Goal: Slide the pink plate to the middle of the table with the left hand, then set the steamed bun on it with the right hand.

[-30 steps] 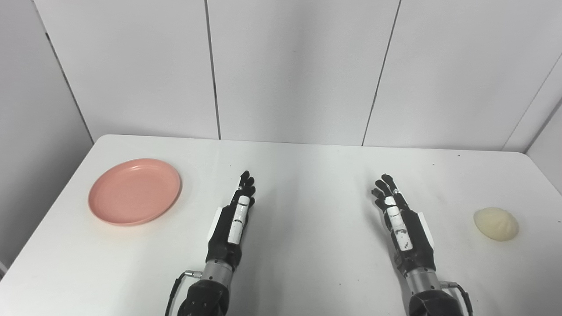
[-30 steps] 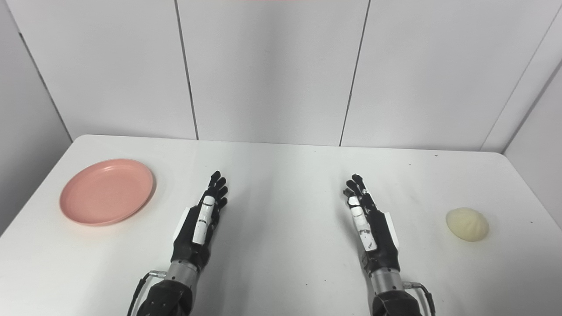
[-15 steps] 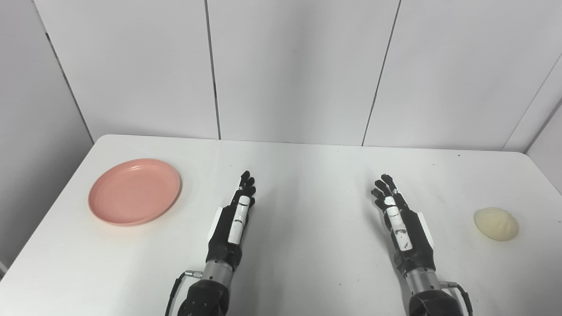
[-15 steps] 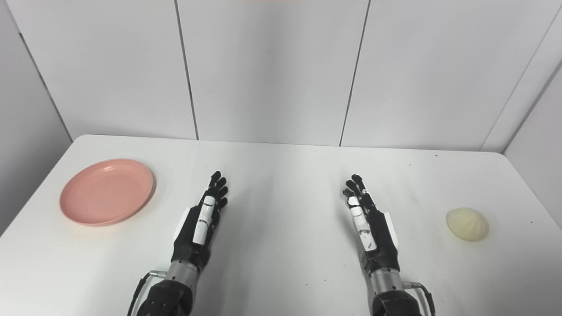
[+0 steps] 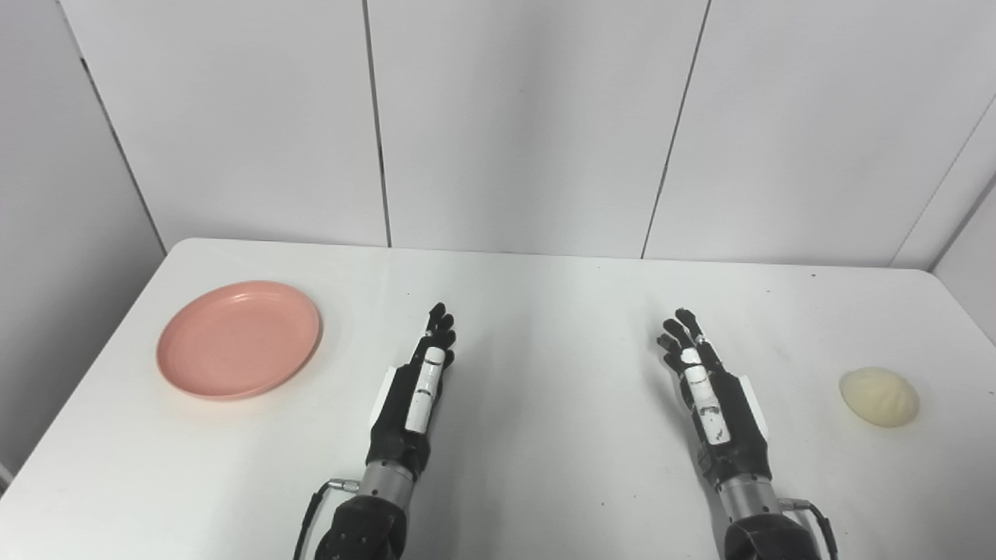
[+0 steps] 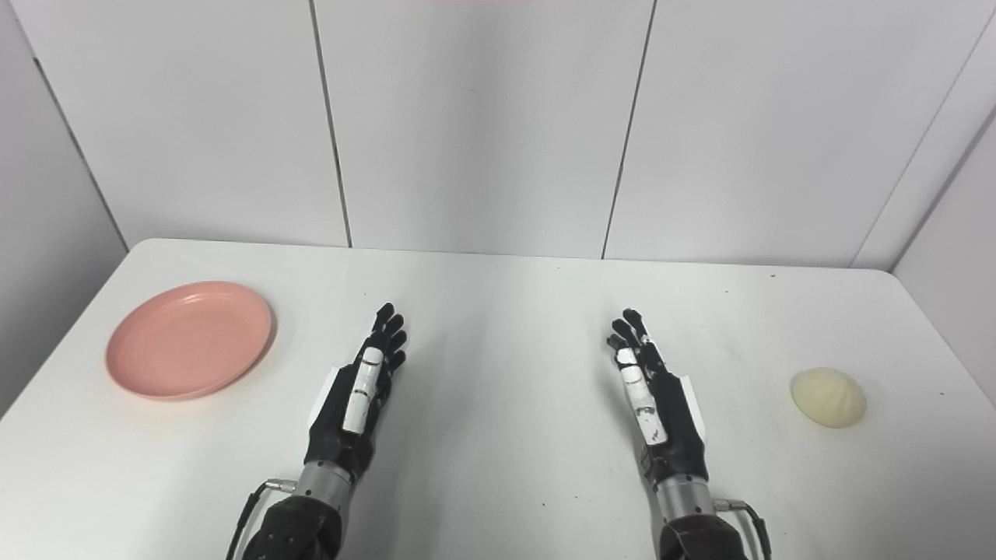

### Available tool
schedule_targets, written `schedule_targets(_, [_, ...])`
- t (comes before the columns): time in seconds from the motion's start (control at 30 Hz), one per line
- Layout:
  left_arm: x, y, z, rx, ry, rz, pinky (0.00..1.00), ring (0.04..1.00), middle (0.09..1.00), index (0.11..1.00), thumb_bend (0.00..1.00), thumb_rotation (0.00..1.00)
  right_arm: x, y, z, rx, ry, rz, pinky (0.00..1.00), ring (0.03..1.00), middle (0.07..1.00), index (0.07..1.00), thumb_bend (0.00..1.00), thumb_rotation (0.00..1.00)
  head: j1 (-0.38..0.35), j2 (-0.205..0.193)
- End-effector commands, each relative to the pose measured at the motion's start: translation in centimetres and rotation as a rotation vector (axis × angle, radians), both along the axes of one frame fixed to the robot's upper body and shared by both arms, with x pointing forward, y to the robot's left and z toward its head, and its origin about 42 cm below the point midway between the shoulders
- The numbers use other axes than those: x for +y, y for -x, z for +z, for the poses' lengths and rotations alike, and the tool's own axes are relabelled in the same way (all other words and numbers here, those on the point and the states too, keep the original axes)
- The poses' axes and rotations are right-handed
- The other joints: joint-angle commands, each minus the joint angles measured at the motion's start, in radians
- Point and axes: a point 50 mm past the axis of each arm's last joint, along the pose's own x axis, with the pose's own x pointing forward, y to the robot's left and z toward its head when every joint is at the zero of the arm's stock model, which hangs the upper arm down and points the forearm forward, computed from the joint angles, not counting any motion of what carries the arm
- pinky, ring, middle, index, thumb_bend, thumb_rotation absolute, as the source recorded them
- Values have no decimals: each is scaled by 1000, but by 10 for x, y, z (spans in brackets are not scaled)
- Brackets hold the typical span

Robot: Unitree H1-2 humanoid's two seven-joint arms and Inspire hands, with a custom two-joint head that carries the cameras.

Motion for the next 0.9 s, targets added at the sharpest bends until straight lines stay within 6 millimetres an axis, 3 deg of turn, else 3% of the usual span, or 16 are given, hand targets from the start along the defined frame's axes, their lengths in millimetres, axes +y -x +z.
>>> schedule_targets(0.0, [4, 4, -11, 21, -5, -1, 1000, 997, 1000, 1000, 529, 1000, 2, -4, 10, -63, 4, 9, 957, 912, 925, 941, 675, 876, -1, 1])
schedule_targets(0.53, [3, 4, -11, 22, 3, -13, 1000, 998, 1000, 1000, 509, 1000, 1, -5, 9, -63, -4, 10, 947, 903, 912, 934, 675, 862, 11, -4])
schedule_targets(0.67, [-1, 3, -14, 27, -8, -16, 1000, 994, 1000, 1000, 533, 1000, -4, -5, 8, -61, -4, 11, 963, 913, 919, 939, 672, 862, 63, -20])
schedule_targets(0.87, [-18, 0, -22, 41, -15, -36, 1000, 1000, 1000, 1000, 515, 1000, -19, -6, 4, -65, -8, 10, 993, 931, 927, 943, 647, 880, 216, -68])
